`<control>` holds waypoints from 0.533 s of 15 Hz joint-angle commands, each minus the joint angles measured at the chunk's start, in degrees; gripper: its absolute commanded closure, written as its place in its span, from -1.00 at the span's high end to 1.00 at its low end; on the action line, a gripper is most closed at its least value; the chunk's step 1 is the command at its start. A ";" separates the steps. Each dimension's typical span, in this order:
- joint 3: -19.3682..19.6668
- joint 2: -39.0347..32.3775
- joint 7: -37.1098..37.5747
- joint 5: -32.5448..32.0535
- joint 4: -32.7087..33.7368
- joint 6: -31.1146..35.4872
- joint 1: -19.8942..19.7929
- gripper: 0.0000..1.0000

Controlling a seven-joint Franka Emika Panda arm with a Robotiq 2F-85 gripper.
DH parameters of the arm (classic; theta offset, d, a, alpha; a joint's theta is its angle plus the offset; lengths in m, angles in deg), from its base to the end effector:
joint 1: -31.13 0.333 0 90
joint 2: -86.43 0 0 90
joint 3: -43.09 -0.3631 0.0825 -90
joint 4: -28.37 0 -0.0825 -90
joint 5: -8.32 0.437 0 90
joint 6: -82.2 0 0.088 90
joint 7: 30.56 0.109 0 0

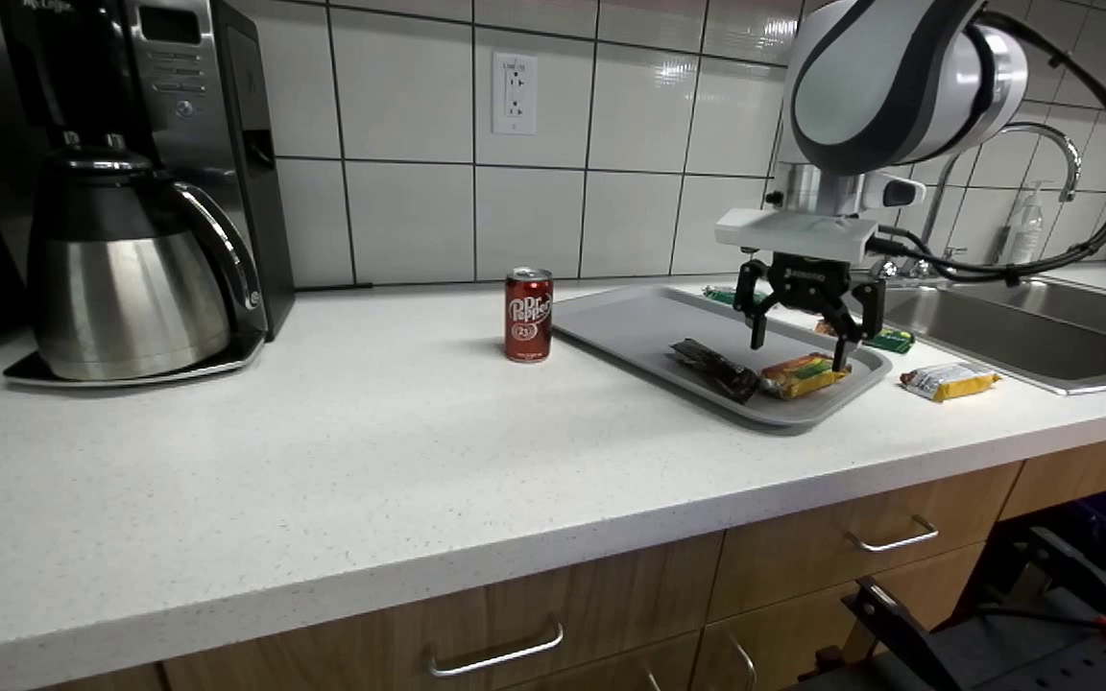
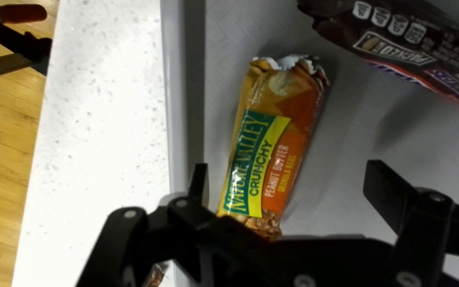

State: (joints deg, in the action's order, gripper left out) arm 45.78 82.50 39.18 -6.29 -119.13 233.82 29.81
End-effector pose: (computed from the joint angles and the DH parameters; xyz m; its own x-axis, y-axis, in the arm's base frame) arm 0.4755 -0.0271 0.2362 0.4861 -0.8666 0.1123 -0.8739 -0.4833 0.0531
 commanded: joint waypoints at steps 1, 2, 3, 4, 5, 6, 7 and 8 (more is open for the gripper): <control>0.97 3.73 -2.85 1.35 -1.01 -1.39 -0.26 1.00; 1.13 4.32 -3.09 1.49 -1.25 -1.34 -0.45 1.00; 1.45 5.16 -3.12 1.49 -1.76 -1.13 -0.76 1.00; 1.74 5.92 -3.01 1.46 -1.98 -1.24 -1.00 1.00; 2.14 7.01 -1.81 0.59 -2.61 -1.28 -1.40 1.00; 2.43 7.94 -1.57 0.60 -3.24 -1.42 -1.79 1.00; 2.61 9.06 -1.47 0.59 -3.91 -1.63 -2.25 1.00; 2.81 9.89 -1.07 0.27 -4.69 -1.37 -2.77 1.00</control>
State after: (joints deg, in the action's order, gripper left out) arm 48.30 87.31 38.41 -5.97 -120.64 233.81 28.72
